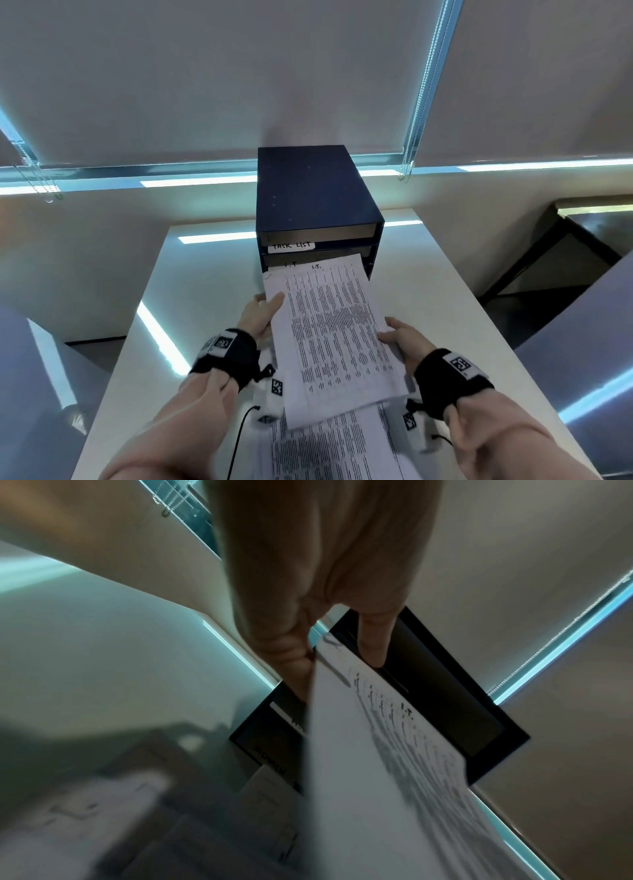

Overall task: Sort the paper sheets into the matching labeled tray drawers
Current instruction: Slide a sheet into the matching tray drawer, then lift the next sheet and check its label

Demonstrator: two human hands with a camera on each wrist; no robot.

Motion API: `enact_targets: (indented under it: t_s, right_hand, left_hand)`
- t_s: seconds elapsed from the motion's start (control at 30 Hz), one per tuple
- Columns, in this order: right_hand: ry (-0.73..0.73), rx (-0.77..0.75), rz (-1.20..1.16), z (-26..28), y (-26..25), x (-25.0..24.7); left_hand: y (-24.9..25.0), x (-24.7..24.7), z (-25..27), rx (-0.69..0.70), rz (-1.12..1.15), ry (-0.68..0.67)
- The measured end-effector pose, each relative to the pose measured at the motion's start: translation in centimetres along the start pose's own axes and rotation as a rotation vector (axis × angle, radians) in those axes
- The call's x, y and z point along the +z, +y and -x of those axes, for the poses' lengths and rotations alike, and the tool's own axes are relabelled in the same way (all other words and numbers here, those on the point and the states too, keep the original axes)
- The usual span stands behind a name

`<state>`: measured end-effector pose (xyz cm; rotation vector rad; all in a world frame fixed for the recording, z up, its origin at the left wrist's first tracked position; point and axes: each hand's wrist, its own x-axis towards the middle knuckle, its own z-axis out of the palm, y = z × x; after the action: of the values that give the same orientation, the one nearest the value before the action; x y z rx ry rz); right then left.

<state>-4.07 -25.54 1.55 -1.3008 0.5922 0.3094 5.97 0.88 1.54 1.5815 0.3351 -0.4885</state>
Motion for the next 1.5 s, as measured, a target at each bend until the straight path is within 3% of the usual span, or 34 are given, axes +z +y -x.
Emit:
enact_targets:
  t_s: [0.13,0.23,0.37,0.47,0.53,0.6,0.67,0.77,0.83,1.03,1.17,1.27,1.5]
  right_hand:
    - [0.016,0.003,0.083,-3.1,-2.7,0.5]
    - [0.035,-0.048,0.101,-5.2,-5.5,1.7]
    - [0.051,-0.088,0.161,-7.1,-7.8,2.9]
    - [0.025,0.053,0.337,-8.0,-7.5,1.8]
    - [0.041,0.083,0.238,-8.6,-7.4,1.3]
    - [0.077,0.074,-0.074,-9.8,-7.4,1.5]
    - [0.074,0.025,-0.386,-11.2,-8.2,2.9]
    - [0.003,-0.042,-0.473,-12.9,-9.5,5.8]
    - [-0.046,-0.042,-0.392,-13.0,-9.9,7.1]
    - [-0.120,-0.045,-0.098,-10.1,-7.1,5.7]
    - [-0.020,0.152,0.185,-7.0,-1.6,2.8]
    - [0.054,0.286,0.350,-5.0,3.5,0.6]
    - [0.213,0.243,0.266,-2.0,8.8,-0.1]
  left_hand:
    - [-2.1,-0.9,1.8,-0.058,0.186,-0.213]
    - [-2.6,-0.7,2.2,-0.092,0.155,-0.371]
    - [-1.7,1.1,1.4,-0.012,0.134,-0.200]
    - [-1.3,1.9,-0.9,0.045,0.148,-0.080]
    - [-0.3,2.4,-1.9,0.044,0.181,-0.035]
    - [1.4,3.0,-2.8,0.018,0.301,-0.016]
    - [3.1,3.1,-4.1,-0.025,0.559,-0.054]
    - [4.6,3.0,-6.5,-0.016,0.727,-0.063]
    - [4.9,3.0,-7.1,0.014,0.591,-0.023]
    - [1.3,1.4,-4.3,0.221,-0.164,-0.013]
    - [-4.3,0.0,-1.3,0.298,-0.833,-0.174]
    - [-7.8,-1.0,0.4,0.385,-1.309,-0.218]
    - [-9.1,-0.3,2.0,0.370,-1.459,-0.179]
